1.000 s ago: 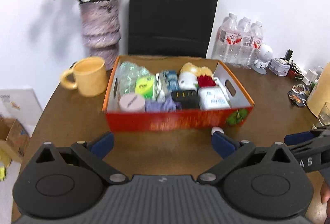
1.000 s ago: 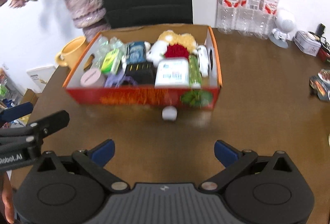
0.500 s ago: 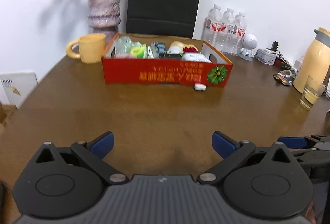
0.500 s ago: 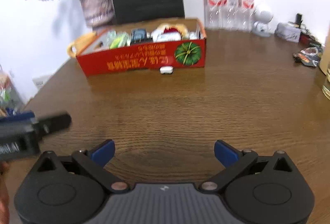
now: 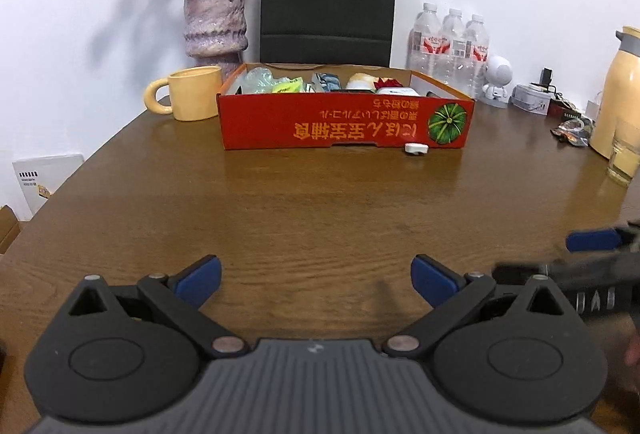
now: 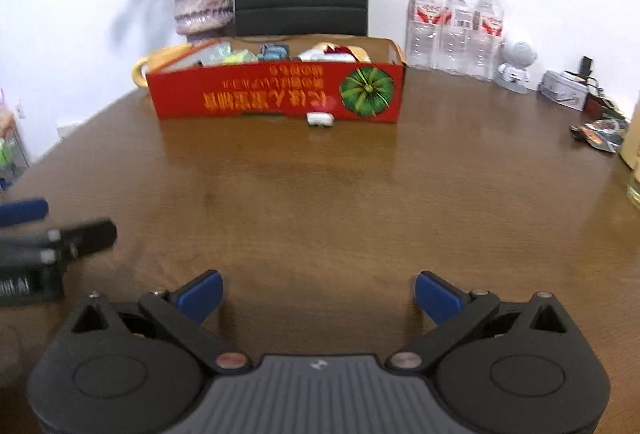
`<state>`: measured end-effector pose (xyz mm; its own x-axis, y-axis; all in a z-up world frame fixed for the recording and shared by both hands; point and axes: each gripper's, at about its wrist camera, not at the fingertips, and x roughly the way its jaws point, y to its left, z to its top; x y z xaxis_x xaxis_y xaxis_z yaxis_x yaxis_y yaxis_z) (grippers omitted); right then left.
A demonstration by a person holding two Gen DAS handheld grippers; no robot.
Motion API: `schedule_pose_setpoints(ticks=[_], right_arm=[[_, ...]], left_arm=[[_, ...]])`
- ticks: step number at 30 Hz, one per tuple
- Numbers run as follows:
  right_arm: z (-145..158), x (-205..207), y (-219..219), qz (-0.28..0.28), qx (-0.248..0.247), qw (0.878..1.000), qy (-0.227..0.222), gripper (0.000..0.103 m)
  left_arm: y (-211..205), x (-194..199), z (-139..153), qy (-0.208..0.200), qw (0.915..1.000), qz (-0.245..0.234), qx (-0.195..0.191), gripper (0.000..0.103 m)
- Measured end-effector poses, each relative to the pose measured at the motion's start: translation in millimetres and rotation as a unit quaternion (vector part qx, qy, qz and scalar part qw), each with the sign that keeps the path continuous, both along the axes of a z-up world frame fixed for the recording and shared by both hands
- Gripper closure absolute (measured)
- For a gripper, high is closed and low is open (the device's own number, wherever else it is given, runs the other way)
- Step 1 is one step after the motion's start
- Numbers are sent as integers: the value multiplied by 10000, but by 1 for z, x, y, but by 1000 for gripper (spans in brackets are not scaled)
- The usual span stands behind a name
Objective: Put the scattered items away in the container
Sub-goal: 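Withdraw both tools from the box back over the table, then grasp the small white round item with the right tool, then carry the white item into the box and open the right tool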
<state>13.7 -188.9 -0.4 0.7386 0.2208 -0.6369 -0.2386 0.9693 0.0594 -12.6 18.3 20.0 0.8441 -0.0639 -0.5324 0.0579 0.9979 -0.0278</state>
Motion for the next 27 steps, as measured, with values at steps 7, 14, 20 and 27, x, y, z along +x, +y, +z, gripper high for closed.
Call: schedule_pose_setpoints(ticks=[7,14,20,27], right_arm=[[13,97,18,246,274,9985,-405,6],[4,179,39,145,306,9994,42,56],[-4,191,45,242,315,9991,146,77],[5,180,42,445,271,9986,103,77]], left_arm=[[17,31,9,-43,9997,180,-138,0],[22,105,28,63,9999,-6,-125,0],[27,155,31,246,9992,66,-300,0],[34,174,32,450,9973,43,-587,0]])
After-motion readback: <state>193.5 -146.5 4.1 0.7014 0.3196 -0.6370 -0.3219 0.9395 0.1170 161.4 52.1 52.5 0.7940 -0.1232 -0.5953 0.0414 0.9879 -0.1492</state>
